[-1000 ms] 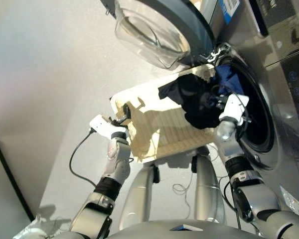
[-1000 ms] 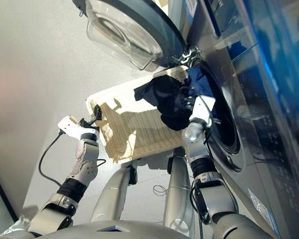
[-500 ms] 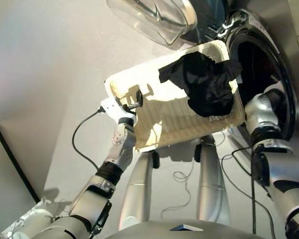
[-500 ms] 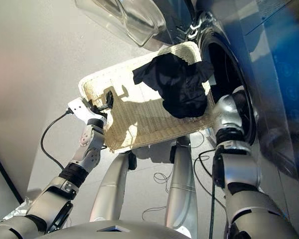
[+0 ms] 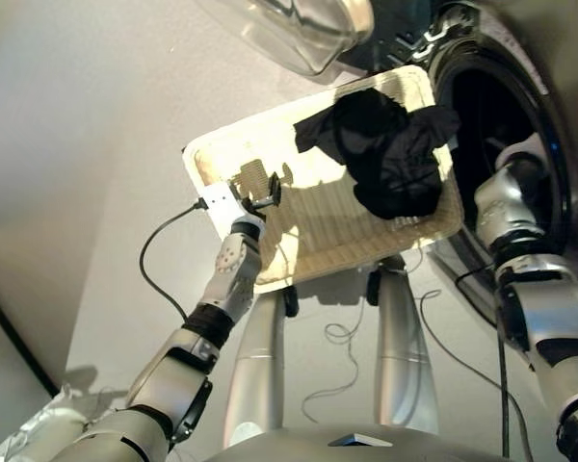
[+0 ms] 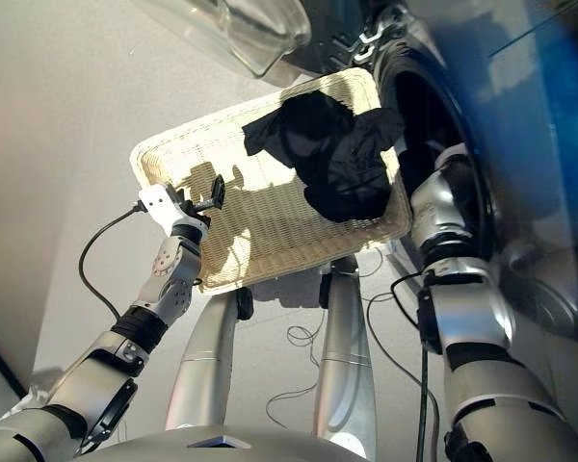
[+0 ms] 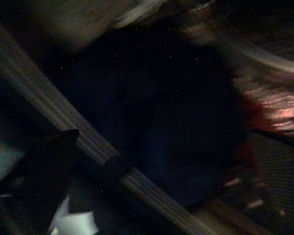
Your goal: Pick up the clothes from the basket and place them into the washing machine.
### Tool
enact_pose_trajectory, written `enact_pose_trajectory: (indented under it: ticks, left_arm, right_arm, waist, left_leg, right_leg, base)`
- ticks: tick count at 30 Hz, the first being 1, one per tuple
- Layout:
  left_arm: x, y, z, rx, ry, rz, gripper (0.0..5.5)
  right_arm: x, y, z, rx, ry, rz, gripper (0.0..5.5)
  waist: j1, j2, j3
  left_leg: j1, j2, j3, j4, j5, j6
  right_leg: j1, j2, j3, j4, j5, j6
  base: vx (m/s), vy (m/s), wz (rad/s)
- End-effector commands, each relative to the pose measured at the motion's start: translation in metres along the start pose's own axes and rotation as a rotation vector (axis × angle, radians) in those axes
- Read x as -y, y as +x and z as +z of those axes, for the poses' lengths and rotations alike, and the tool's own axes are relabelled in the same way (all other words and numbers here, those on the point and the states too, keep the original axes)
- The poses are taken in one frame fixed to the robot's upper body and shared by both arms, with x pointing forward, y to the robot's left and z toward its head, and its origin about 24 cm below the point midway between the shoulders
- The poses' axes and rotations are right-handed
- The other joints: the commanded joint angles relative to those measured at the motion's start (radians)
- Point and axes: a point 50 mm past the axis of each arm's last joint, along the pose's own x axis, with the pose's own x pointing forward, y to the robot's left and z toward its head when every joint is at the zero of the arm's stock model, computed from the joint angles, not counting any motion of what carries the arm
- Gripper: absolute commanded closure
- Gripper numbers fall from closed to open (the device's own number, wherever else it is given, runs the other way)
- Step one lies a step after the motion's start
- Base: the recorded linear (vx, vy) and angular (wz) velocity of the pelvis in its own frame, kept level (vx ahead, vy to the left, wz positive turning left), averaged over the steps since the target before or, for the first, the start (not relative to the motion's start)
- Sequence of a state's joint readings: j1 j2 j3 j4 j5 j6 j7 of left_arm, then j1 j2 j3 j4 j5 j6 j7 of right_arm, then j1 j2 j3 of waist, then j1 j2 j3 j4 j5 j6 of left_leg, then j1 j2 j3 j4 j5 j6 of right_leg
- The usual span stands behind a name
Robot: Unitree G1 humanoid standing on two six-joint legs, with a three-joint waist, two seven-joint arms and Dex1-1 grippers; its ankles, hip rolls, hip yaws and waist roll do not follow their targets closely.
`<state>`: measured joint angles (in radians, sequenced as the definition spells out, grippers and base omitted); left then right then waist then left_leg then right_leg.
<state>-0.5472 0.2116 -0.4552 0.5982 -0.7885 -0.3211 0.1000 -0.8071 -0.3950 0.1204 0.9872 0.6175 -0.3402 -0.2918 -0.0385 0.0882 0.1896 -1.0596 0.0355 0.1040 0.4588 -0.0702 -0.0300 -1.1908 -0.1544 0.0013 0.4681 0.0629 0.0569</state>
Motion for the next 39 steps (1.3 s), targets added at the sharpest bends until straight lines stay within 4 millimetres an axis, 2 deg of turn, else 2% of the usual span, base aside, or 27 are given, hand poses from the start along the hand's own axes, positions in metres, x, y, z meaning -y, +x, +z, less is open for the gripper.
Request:
enact_pose_trajectory:
  ticks: [1, 4, 5, 6, 7, 10, 11, 18, 22, 23, 24, 26, 29, 30, 32, 37, 39]
  left_arm:
    - [0.009, 0.006, 0.01, 0.036, 0.105, -0.112, 0.0]
    - [0.013, 0.008, 0.01, 0.029, 0.123, -0.136, 0.0]
    - [0.019, 0.011, 0.008, 0.016, 0.144, -0.161, 0.0]
    - [0.019, 0.011, 0.008, 0.017, 0.144, -0.161, 0.0]
    - [0.023, 0.014, 0.002, -0.009, 0.152, -0.165, 0.0]
    - [0.025, 0.015, -0.003, -0.028, 0.162, -0.156, 0.0]
    - [0.026, 0.018, -0.005, -0.03, 0.148, -0.121, 0.0]
    - [0.022, 0.019, -0.003, -0.012, 0.079, -0.063, 0.0]
    - [0.02, 0.02, 0.0, 0.003, 0.053, -0.04, 0.0]
    - [0.016, 0.02, 0.003, 0.014, 0.053, -0.028, 0.0]
    - [0.016, 0.02, 0.003, 0.014, 0.053, -0.028, 0.0]
    - [0.016, 0.02, 0.014, 0.063, 0.04, -0.027, 0.0]
    - [0.015, 0.017, 0.025, 0.109, 0.016, -0.046, 0.0]
    - [0.015, 0.017, 0.025, 0.109, 0.016, -0.046, 0.0]
    - [0.014, 0.012, 0.032, 0.139, 0.001, -0.075, 0.0]
    - [0.01, 0.01, 0.034, 0.139, -0.01, -0.071, 0.0]
    - [0.006, 0.01, 0.034, 0.132, -0.01, -0.058, 0.0]
  right_arm:
    - [-0.015, -0.008, -0.001, 0.036, 0.018, 0.19, 0.0]
    - [-0.02, -0.014, -0.011, 0.002, -0.014, 0.259, 0.0]
    - [-0.031, -0.021, -0.02, -0.021, -0.051, 0.339, 0.0]
    - [-0.031, -0.021, -0.02, -0.021, -0.051, 0.339, 0.0]
    - [-0.044, -0.03, -0.025, -0.026, -0.092, 0.424, 0.0]
    - [-0.052, -0.039, -0.032, -0.026, -0.18, 0.507, 0.0]
    - [-0.062, -0.047, -0.039, -0.04, -0.221, 0.575, 0.0]
    - [-0.083, -0.059, -0.059, -0.108, -0.409, 0.715, 0.0]
    - [-0.081, -0.052, -0.062, -0.13, -0.476, 0.667, 0.0]
    - [-0.078, -0.044, -0.06, -0.142, -0.514, 0.621, 0.0]
    - [-0.078, -0.044, -0.06, -0.142, -0.514, 0.622, 0.0]
    - [-0.07, -0.032, -0.054, -0.162, -0.519, 0.546, 0.0]
    - [-0.066, -0.016, -0.036, -0.14, -0.54, 0.479, 0.0]
    - [-0.066, -0.016, -0.036, -0.14, -0.54, 0.479, 0.0]
    - [-0.056, 0.0, -0.016, -0.116, -0.546, 0.399, 0.0]
    - [-0.038, 0.012, -0.006, -0.151, -0.579, 0.32, 0.0]
    - [-0.031, 0.017, -0.001, -0.165, -0.662, 0.299, 0.0]
  waist:
    - [0.007, 0.018, -0.003]
    - [0.005, 0.017, 0.003]
    - [0.005, 0.016, 0.009]
    - [0.005, 0.017, 0.01]
    - [0.003, 0.017, 0.015]
    - [0.002, 0.013, 0.021]
    - [0.004, 0.011, 0.023]
    - [0.024, 0.016, 0.028]
    - [0.04, 0.028, 0.033]
    - [0.058, 0.035, 0.037]
    - [0.058, 0.035, 0.038]
    - [0.085, 0.049, 0.045]
    - [0.111, 0.062, 0.057]
    - [0.111, 0.062, 0.056]
    - [0.134, 0.074, 0.068]
    - [0.149, 0.078, 0.072]
    - [0.151, 0.076, 0.073]
  left_leg:
    - [0.085, 0.036, -0.058, 0.009, -0.082, -0.022]
    - [0.114, 0.032, -0.052, -0.022, -0.068, -0.025]
    - [0.131, 0.029, -0.048, -0.047, -0.055, -0.027]
    - [0.133, 0.029, -0.048, -0.048, -0.054, -0.027]
    - [0.149, 0.024, -0.039, -0.073, -0.044, -0.028]
    - [0.168, 0.02, -0.035, -0.103, -0.029, -0.03]
    - [0.183, 0.015, -0.03, -0.13, -0.017, -0.031]
    - [0.23, 0.002, -0.032, -0.21, 0.024, -0.035]
    - [0.231, 0.001, -0.043, -0.215, 0.03, -0.037]
    - [0.221, 0.0, -0.053, -0.205, 0.026, -0.036]
    - [0.221, 0.0, -0.053, -0.205, 0.026, -0.036]
    - [0.196, 0.001, -0.069, -0.189, 0.023, -0.032]
    - [0.166, 0.005, -0.083, -0.172, 0.021, -0.031]
    - [0.165, 0.005, -0.084, -0.171, 0.021, -0.031]
    - [0.128, 0.005, -0.098, -0.15, 0.018, -0.03]
    - [0.075, 0.001, -0.111, -0.114, 0.009, -0.024]
    - [0.051, 0.003, -0.116, -0.094, 0.008, -0.022]
  right_leg:
    - [0.091, -0.004, -0.029, 0.027, -0.094, 0.061]
    - [0.12, -0.009, -0.029, -0.009, -0.08, 0.063]
    - [0.139, -0.009, -0.027, -0.046, -0.062, 0.066]
    - [0.141, -0.009, -0.027, -0.048, -0.062, 0.066]
    - [0.154, -0.009, -0.026, -0.082, -0.043, 0.072]
    - [0.176, -0.01, -0.027, -0.12, -0.027, 0.075]
    - [0.188, -0.006, -0.022, -0.151, -0.013, 0.078]
    - [0.228, -0.013, -0.025, -0.212, 0.01, 0.086]
    - [0.231, -0.017, -0.036, -0.204, 0.003, 0.085]
    - [0.222, -0.016, -0.043, -0.184, -0.009, 0.082]
    - [0.222, -0.016, -0.044, -0.183, -0.009, 0.082]
    - [0.197, -0.021, -0.054, -0.139, -0.033, 0.08]
    - [0.161, -0.029, -0.061, -0.091, -0.055, 0.077]
    - [0.16, -0.029, -0.061, -0.09, -0.056, 0.077]
    - [0.119, -0.039, -0.065, -0.041, -0.075, 0.075]
    - [0.071, -0.045, -0.068, 0.008, -0.09, 0.074]
    - [0.05, -0.048, -0.071, 0.035, -0.096, 0.072]
  base:
    - [0.0, 0.0, 0.0]
    - [0.0, 0.0, 0.0]
    - [0.0, 0.0, 0.0]
    - [0.0, 0.0, 0.0]
    - [0.0, 0.0, 0.0]
    - [0.0, 0.0, 0.0]
    - [0.0, 0.0, 0.0]
    - [0.0, 0.0, 0.0]
    - [0.003, -0.013, 0.03]
    - [0.0, 0.0, 0.0]
    - [0.019, -0.057, 0.18]
    - [0.004, -0.029, 0.083]
    - [-0.004, -0.022, 0.357]
    - [-0.009, -0.002, 0.365]
    - [-0.001, 0.014, 0.258]
    - [0.015, 0.004, 0.231]
    - [0.01, 0.003, 0.213]
